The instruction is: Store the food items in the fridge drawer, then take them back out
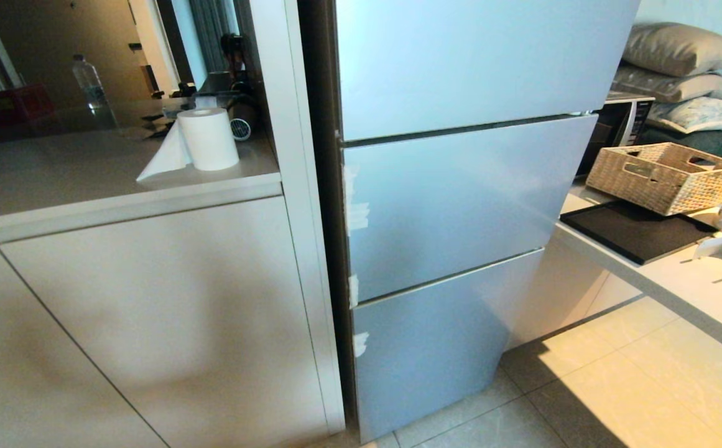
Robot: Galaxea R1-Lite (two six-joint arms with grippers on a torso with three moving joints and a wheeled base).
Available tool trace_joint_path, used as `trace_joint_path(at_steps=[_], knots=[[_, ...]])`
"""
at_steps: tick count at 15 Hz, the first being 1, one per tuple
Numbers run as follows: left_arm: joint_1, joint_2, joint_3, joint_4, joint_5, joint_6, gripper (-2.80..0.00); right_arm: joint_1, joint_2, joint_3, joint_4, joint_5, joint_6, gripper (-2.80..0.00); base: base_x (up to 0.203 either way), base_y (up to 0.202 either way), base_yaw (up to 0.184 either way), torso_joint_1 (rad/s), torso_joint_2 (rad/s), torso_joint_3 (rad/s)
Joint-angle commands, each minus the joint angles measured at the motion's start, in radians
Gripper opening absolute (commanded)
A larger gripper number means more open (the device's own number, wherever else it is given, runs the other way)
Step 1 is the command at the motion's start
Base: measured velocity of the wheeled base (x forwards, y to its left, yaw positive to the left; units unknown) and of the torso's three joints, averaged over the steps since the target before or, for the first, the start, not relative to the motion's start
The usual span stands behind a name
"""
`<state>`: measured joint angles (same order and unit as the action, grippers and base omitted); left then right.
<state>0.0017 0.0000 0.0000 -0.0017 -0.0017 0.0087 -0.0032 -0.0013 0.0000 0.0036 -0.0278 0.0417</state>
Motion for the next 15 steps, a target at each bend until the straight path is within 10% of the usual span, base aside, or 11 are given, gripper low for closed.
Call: trace_joint_path(at_steps=[1, 6, 11, 15], knots=[[0.0, 0.001, -0.005, -0.01, 0.001, 0.003, -2.8, 0.0, 0.001, 0.0, -0.001, -0.001, 0.001, -2.8, 0.0, 0.0, 0.0, 0.0, 0.0, 0.0], [-0.007, 0.145, -0.243, -0.03, -0.079, -0.078, -2.8, 0.0, 0.001, 0.0, -0.001, -0.001, 0.001, -2.8, 0.0, 0.0, 0.0, 0.0, 0.0, 0.0], [-0.069, 0.639, -0.468, -0.068, -0.385, -0.53, -2.8, 0.0, 0.001, 0.0, -0.001, -0.001, 0.001, -2.8, 0.0, 0.0, 0.0, 0.0, 0.0, 0.0], [-0.085, 1.048, -0.486, -0.313, -0.49, -0.726, -2.8, 0.0, 0.001, 0.0, -0.001, -0.001, 0.001, -2.8, 0.0, 0.0, 0.0, 0.0, 0.0, 0.0]])
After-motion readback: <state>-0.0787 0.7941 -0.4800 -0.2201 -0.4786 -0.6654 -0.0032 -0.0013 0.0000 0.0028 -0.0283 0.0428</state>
